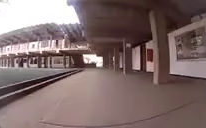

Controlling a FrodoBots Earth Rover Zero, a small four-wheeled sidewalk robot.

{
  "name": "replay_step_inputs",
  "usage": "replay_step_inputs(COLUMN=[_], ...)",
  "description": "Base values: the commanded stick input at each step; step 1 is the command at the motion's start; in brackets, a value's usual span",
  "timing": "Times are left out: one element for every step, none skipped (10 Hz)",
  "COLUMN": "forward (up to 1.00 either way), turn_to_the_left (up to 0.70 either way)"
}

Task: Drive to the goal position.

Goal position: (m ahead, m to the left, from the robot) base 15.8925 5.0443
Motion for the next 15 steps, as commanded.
replay_step_inputs(forward=[0.50, 0.50, 0.50, 0.50, 0.50, 0.50, 0.50, 0.50, 0.50, 0.50, 0.50, 0.50, 0.50, 0.50, 0.50], turn_to_the_left=[0.50, 0.50, 0.29, 0.05, 0.00, 0.00, 0.00, 0.00, 0.00, 0.00, 0.00, 0.00, 0.00, 0.00, 0.00])
